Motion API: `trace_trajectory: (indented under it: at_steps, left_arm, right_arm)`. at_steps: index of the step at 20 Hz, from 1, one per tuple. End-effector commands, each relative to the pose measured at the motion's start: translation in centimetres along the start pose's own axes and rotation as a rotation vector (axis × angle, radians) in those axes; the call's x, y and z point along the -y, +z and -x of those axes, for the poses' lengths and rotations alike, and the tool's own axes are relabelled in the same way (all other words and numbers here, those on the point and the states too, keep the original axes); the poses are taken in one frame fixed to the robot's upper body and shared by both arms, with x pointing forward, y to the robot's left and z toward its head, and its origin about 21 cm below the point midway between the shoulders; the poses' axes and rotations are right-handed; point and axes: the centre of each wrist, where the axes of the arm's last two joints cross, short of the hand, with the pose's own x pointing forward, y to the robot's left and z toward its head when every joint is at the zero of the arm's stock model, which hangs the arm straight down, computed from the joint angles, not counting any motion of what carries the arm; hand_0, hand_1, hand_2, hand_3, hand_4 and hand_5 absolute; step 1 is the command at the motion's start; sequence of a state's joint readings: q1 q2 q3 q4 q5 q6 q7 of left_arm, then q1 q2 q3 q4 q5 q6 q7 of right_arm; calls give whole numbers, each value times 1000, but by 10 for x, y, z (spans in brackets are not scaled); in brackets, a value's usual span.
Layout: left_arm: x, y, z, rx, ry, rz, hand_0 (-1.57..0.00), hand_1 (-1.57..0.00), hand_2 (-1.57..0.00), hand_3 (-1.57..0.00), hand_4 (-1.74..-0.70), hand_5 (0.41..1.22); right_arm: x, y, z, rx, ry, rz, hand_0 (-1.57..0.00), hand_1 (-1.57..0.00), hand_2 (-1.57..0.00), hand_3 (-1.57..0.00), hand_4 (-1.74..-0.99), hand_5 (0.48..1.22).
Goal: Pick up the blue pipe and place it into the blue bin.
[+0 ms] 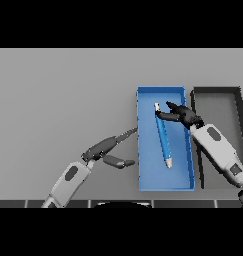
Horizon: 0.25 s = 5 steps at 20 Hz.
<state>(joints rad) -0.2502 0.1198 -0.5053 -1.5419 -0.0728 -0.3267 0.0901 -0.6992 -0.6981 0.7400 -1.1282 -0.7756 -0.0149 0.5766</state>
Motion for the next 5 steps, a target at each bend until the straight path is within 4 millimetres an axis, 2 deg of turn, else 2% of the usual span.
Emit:
trace_trajectory:
  at_steps: [1, 5]
  left_arm:
    - [-1, 1, -2, 4, 1, -1, 1, 1, 1, 1, -920, 464]
    - [-8, 1, -3, -6, 7, -6, 1, 1, 1, 1, -920, 468]
  right_arm:
    - [0, -2, 2, 5, 0, -4, -9, -8, -7, -6, -1129, 672]
    - [-2, 0, -1, 23, -2, -25, -9, -8, -7, -6, -1129, 677]
